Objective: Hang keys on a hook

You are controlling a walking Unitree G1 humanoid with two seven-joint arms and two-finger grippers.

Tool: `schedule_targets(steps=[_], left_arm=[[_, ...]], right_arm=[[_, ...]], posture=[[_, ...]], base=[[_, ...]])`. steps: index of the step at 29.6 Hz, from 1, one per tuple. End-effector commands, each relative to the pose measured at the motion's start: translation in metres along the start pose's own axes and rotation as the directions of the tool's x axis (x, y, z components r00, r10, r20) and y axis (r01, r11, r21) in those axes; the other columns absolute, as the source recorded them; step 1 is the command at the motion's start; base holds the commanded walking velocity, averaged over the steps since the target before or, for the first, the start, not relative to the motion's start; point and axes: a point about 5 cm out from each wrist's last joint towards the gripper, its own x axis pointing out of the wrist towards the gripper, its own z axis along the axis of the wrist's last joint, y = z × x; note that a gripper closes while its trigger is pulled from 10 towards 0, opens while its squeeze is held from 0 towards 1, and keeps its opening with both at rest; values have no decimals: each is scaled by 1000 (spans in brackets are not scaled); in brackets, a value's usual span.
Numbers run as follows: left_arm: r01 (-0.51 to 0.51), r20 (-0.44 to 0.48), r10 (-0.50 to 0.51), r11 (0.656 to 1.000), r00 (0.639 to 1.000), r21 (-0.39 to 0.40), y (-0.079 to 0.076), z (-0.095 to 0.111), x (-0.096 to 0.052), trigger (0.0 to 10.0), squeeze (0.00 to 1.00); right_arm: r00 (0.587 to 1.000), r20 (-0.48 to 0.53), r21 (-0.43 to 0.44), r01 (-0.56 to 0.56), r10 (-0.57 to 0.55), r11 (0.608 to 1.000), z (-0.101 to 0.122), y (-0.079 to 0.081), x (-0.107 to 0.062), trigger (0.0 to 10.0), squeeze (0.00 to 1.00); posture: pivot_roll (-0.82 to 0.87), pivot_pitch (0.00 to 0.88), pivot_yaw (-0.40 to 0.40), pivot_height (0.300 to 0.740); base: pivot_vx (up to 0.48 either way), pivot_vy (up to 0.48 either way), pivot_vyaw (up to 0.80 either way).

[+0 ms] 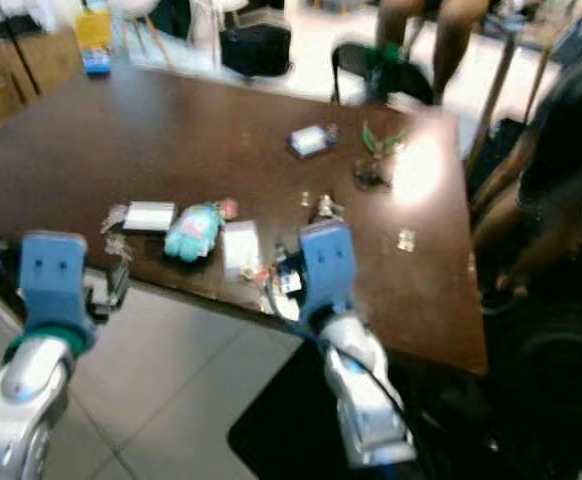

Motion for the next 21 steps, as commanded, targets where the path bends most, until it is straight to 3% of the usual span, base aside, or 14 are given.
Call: schedule_targets(steps=[1, 3, 4, 5, 6, 7, 9, 10, 11, 16, 18, 21], left_arm=[[7, -17, -7, 1000, 1000, 12, 4, -5, -2, 10000, 0], [32, -12, -32, 999, 999, 17, 2, -4, -2, 10000, 0], [151, 10, -151, 987, 988, 54, -9, 0, -5, 10000, 0], [151, 10, -151, 987, 988, 54, -9, 0, -5, 10000, 0], [257, 15, -259, 963, 966, 78, -18, 2, -9, 10000, 0], [257, 15, -259, 963, 966, 78, -18, 2, -9, 10000, 0], [430, 12, -435, 894, 900, 127, -32, 5, -15, 10000, 0], [430, 12, -435, 894, 900, 127, -32, 5, -15, 10000, 0], [475, 6, -484, 862, 875, 177, -34, 5, -16, 10000, 0], [504, -5, -514, 838, 858, 207, -35, 5, -16, 10000, 0], [528, -31, -532, 829, 846, 185, -37, 0, -16, 10000, 0], [536, -40, -537, 829, 843, 158, -38, -2, -16, 10000, 0]], right_arm=[[1000, -15, 24, -9, 9, 1000, -5, 5, 0, 10000, 0], [1000, -15, 26, -5, 6, 1000, -5, 4, 0, 10000, 0], [1000, -12, 21, 9, -9, 1000, -4, 0, 1, 10000, 0], [1000, -12, 21, 9, -9, 1000, -4, 0, 1, 10000, 0], [1000, -8, 17, 22, -22, 1000, -3, -4, 2, 10000, 0], [1000, -8, 17, 22, -22, 1000, -3, -4, 2, 10000, 0], [999, 3, 4, 36, -36, 999, 1, -12, 7, 10000, 0], [999, 3, 4, 36, -36, 999, 1, -12, 7, 10000, 0], [1000, 2, -1, 24, -24, 1000, 3, -15, 9, 10000, 0], [1000, -5, 6, 14, -14, 1000, 4, -17, 10, 10000, 0], [999, -50, 5, -1, 1, 1000, 2, -36, 10, 10000, 0], [997, -72, 1, 2, -2, 1000, 0, -46, 8, 10000, 0]], posture=[[-40, 53, 47, 740], [-41, 54, 47, 740], [-41, 55, 49, 740], [-41, 55, 49, 740], [-41, 55, 49, 740], [-41, 55, 49, 740], [-42, 53, 52, 740], [-42, 53, 52, 740], [-43, 53, 53, 740], [-46, 53, 54, 740], [-72, 67, 67, 740], [-75, 68, 69, 740]], base=[[416, 0, 0], [409, 0, 0], [0, 0, 0], [0, 0, 0], [0, 0, 0], [0, 0, 0], [0, 0, 0], [0, 0, 0], [0, 0, 0], [0, 0, 0], [0, 0, 0], [0, 0, 0]])
